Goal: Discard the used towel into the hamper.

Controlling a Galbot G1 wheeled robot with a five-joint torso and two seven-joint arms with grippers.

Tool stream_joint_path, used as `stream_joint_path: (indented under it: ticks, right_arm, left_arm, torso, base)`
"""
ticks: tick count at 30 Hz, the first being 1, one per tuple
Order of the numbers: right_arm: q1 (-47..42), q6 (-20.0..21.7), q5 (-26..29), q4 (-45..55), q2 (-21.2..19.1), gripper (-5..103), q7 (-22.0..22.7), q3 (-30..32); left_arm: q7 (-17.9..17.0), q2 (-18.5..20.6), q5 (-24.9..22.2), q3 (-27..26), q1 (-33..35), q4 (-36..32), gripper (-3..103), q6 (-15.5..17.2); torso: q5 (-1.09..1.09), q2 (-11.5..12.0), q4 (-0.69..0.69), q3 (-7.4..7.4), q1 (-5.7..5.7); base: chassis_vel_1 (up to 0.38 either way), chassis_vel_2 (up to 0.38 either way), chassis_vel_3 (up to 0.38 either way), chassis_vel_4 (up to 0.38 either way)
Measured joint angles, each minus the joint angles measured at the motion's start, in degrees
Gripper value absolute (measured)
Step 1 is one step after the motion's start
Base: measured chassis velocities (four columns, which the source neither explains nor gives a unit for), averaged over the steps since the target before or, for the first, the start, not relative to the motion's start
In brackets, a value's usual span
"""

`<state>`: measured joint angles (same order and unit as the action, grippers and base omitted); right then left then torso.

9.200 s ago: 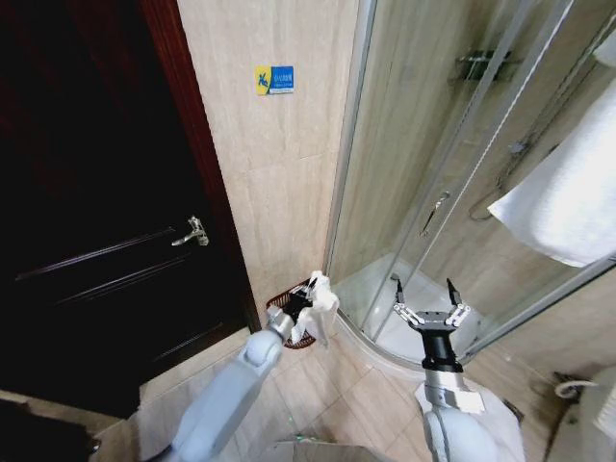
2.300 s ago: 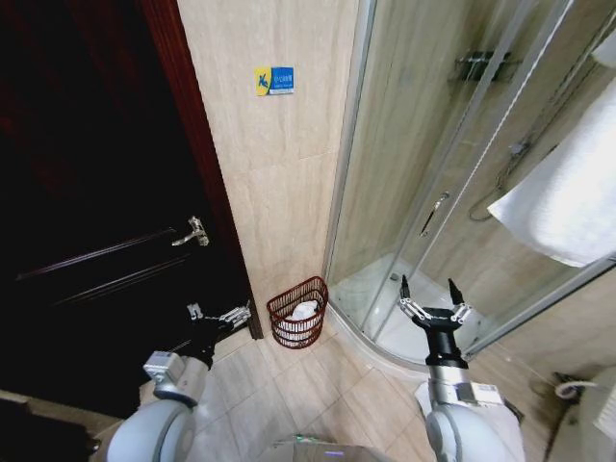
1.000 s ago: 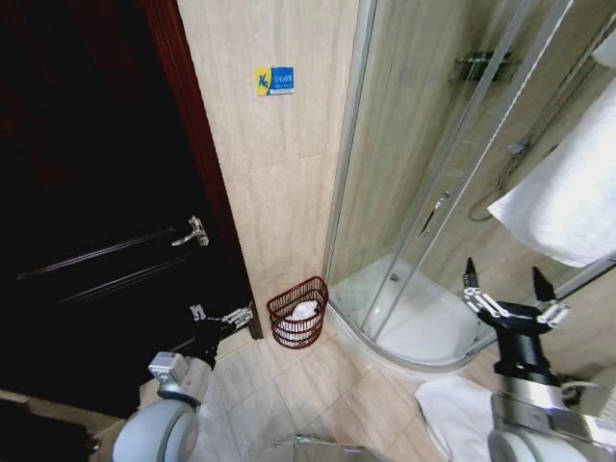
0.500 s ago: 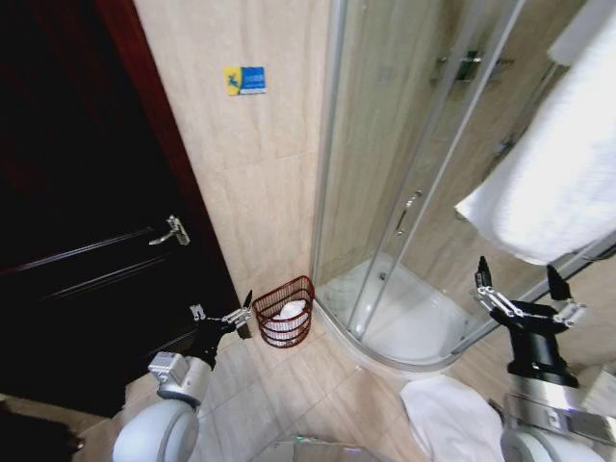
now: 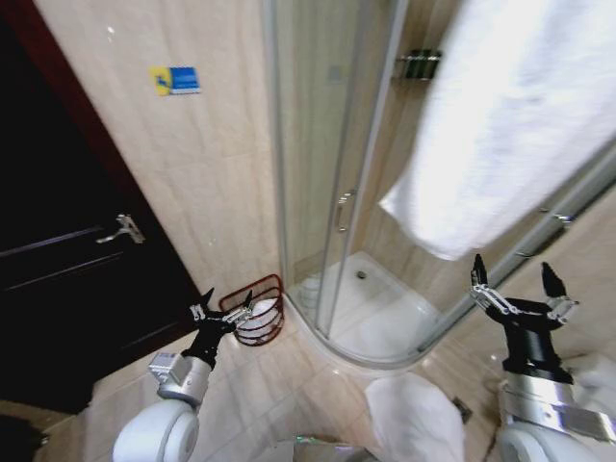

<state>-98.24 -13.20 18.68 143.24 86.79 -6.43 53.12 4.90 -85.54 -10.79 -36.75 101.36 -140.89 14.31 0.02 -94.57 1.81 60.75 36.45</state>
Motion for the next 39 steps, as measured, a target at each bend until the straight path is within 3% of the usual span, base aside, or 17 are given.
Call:
stream_joint_path:
  ticks: [5, 9, 28, 35, 39]
  right_arm:
    - [0.36, -0.95, 0.72, -0.01, -0.34, 100, -2.47, -1.89]
    - [0.03, -1.49, 0.33, 0.00, 0.44, 100, -2.60, -2.28]
    - [1.37, -1.26, 0.50, 0.00, -0.62, 100, -2.13, -1.62]
    - [4.55, 0.53, 4.13, 0.00, -5.07, 100, -1.35, 1.77]
    - [7.57, 2.23, 8.64, 0.01, -10.53, 100, -0.71, 5.43]
  left_arm:
    - [0.03, 0.01, 0.00, 0.00, 0.00, 0.00, 100, 0.00]
    - [0.02, 0.03, 0.00, -0.02, 0.01, 0.00, 100, 0.00]
    - [-0.02, 0.02, 0.00, -0.01, 0.00, -0.01, 100, 0.00]
    - [-0.02, 0.03, 0.00, -0.01, 0.00, -0.01, 100, 0.00]
    - [-0.02, 0.02, 0.00, -0.01, 0.00, -0.01, 100, 0.00]
  torso:
    - [0.02, 0.00, 0.02, 0.00, 0.00]
    - [-0.07, -0.01, 0.01, -0.01, -0.04]
    - [-0.01, -0.01, -0.01, 0.00, -0.01]
    - [-0.02, -0.01, 0.00, -0.01, -0.01]
    - [-0.01, -0.01, 0.00, 0.00, -0.01]
  base:
    - [-0.123, -0.177, 0.197, 0.092]
    - [0.052, -0.007, 0.057, 0.019]
    - [0.044, 0.060, 0.011, 0.020]
    - [0.000, 0.000, 0.000, 0.000]
    - [0.000, 0.000, 0.000, 0.000]
